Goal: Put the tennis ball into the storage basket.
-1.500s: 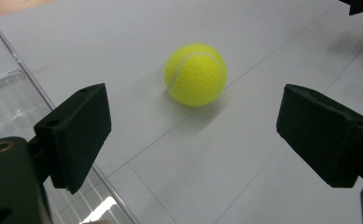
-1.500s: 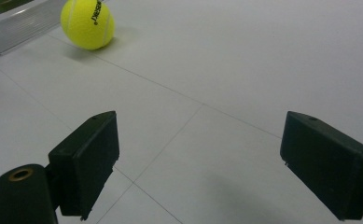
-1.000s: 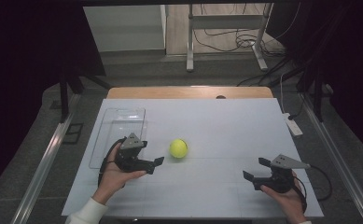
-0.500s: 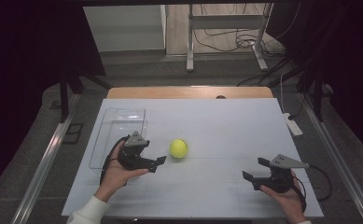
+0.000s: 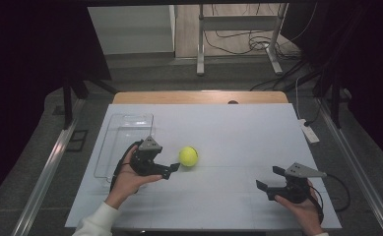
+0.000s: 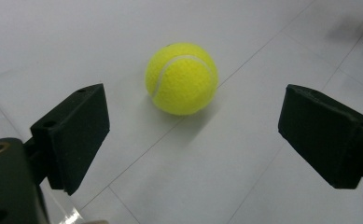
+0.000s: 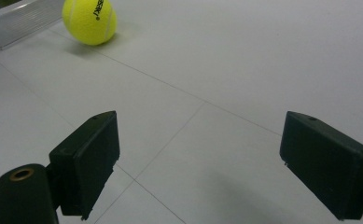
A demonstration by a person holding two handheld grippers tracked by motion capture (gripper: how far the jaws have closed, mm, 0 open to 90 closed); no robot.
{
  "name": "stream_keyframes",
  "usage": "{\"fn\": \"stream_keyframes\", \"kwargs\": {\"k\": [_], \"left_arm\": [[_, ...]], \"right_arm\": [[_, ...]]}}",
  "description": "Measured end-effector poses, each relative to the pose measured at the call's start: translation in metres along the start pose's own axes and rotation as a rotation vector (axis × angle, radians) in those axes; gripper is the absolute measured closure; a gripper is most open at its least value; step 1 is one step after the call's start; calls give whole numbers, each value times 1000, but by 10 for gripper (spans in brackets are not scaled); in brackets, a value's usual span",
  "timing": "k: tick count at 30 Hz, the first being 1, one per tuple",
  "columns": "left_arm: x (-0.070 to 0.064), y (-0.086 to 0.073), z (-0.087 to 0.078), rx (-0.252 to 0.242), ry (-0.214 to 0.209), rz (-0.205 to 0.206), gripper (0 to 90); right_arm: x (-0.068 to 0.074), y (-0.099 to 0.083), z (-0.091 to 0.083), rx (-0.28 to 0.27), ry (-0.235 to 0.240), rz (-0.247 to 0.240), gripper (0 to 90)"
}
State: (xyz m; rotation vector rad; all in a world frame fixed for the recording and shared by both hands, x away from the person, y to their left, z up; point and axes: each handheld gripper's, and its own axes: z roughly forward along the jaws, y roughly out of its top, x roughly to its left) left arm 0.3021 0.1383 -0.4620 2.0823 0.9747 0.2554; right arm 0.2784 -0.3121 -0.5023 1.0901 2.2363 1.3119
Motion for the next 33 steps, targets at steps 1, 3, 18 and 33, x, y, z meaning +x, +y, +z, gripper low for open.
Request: {"fn": "stream_keyframes", "kwargs": {"k": [1, 3, 18, 33], "left_arm": [[0, 0, 1, 8, -7, -5, 95], [0, 1, 2, 16, -7, -5, 94], [-3, 12, 13, 42, -3, 10, 88], [-7, 24, 25, 65, -26, 20, 76]], "right_arm": [[0, 0, 0, 0, -1, 0, 124], [0, 0, 0, 0, -1, 0, 124], [0, 0, 0, -1, -2, -2, 124], [-1, 0, 0, 0, -5, -3, 124]]}}
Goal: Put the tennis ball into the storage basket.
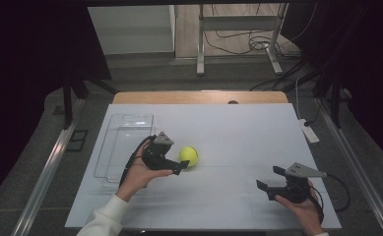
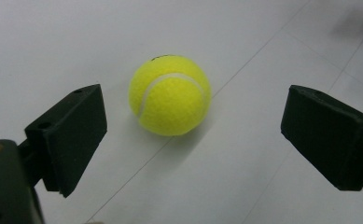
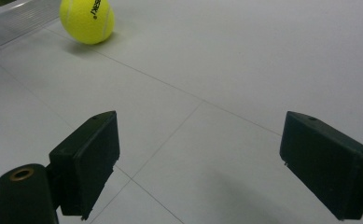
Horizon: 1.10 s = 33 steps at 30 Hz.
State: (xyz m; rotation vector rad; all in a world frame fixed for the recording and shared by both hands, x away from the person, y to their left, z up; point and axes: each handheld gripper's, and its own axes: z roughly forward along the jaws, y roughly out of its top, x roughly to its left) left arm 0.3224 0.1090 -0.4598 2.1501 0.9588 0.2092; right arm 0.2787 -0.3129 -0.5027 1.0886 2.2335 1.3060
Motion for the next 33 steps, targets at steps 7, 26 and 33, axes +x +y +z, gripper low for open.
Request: {"fn": "stream_keyframes", "kwargs": {"k": [7, 26, 33], "left_arm": [[0, 4, 6, 4, 5, 1, 73], [-2, 15, 22, 37, 17, 5, 55], [-1, 18, 31, 58, 19, 2, 49]], "right_arm": [[0, 0, 0, 1, 0, -1, 124], [-1, -1, -1, 0, -4, -1, 125], [0, 0, -1, -5, -6, 0, 126]]}}
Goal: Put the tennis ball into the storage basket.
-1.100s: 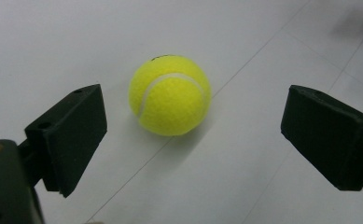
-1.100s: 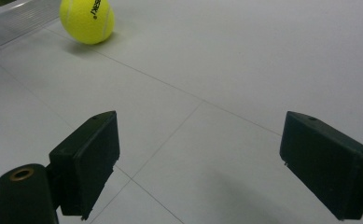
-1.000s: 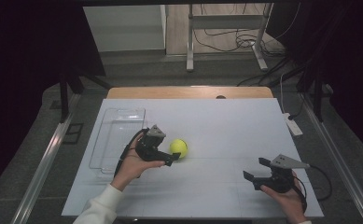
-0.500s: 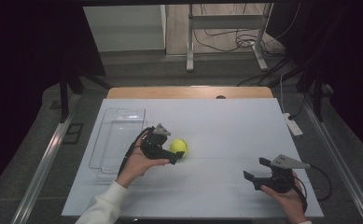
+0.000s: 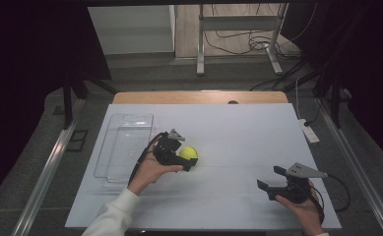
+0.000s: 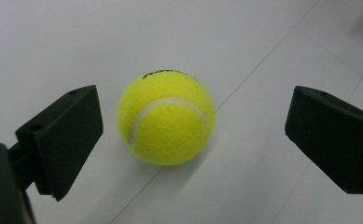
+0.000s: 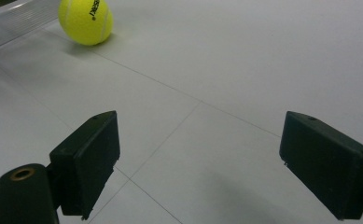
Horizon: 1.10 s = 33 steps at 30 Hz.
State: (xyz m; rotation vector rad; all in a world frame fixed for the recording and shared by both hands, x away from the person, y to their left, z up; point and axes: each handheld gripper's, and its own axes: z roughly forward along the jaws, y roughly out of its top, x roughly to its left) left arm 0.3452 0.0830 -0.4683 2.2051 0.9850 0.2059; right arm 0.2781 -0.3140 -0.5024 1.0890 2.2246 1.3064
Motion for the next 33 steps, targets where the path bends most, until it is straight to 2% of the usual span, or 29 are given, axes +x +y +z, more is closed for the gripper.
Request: {"fn": "stream_keyframes", "kwargs": {"k": [5, 12, 19, 26, 33], "left_arm": [[0, 2, 4, 13, -10, -1, 48], [1, 6, 10, 27, 10, -9, 38], [8, 10, 23, 66, 21, -40, 37], [8, 14, 31, 88, 18, -40, 37], [10, 13, 43, 132, 22, -47, 41]], "right_arm": [[0, 0, 0, 1, 0, 0, 126], [-1, 0, -1, -2, -2, -2, 126], [-1, -1, 0, 1, -1, -2, 126], [-2, -1, 0, 5, -5, 0, 126], [-2, -2, 0, 6, -7, -1, 126]]}}
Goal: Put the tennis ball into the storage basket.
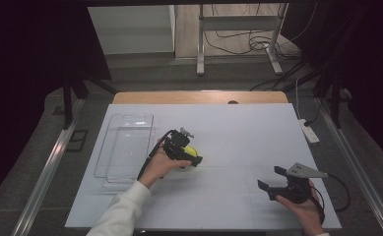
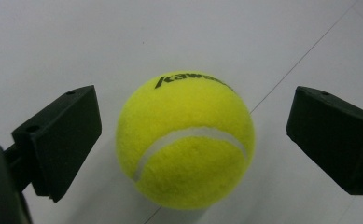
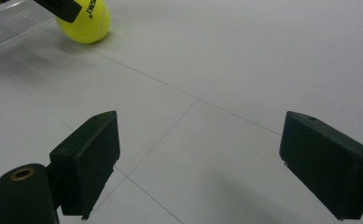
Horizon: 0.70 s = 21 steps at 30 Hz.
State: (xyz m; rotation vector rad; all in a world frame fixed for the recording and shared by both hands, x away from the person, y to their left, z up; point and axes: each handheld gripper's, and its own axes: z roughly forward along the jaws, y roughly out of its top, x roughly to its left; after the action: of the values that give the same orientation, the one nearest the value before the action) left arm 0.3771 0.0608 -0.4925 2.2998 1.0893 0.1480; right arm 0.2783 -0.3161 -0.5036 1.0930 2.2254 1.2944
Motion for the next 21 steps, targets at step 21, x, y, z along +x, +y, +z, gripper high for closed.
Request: {"fn": "stream_keyframes", "kwargs": {"k": [21], "left_arm": [[5, -6, 13, 66, -2, -15, 244]], "right_arm": [[0, 0, 0, 1, -2, 0, 126]]}}
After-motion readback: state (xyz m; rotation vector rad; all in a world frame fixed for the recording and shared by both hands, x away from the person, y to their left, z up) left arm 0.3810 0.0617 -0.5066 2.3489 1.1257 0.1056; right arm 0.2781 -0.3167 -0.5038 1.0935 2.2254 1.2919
